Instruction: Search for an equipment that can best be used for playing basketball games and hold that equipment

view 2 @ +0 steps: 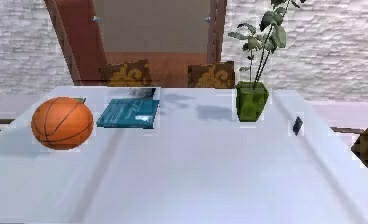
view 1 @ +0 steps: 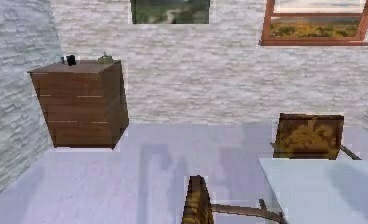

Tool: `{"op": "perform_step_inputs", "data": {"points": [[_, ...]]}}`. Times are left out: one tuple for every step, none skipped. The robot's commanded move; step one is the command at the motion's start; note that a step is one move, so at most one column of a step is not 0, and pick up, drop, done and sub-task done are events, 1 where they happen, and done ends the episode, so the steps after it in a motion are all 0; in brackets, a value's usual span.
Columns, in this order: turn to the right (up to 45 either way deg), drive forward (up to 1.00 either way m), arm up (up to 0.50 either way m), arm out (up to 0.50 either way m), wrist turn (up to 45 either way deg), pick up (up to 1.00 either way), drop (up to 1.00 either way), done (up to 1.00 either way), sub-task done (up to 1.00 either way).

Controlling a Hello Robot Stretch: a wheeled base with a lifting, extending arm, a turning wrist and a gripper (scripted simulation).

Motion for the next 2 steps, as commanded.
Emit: {"op": "perform_step_inputs", "data": {"points": [[-27.0, 0.0, 0.0, 0.0, 0.0, 0.0, 0.0, 0.0, 0.0], [0.0, 0.0, 0.5, 0.0, 0.0, 0.0, 0.0, 0.0, 0.0]]}}
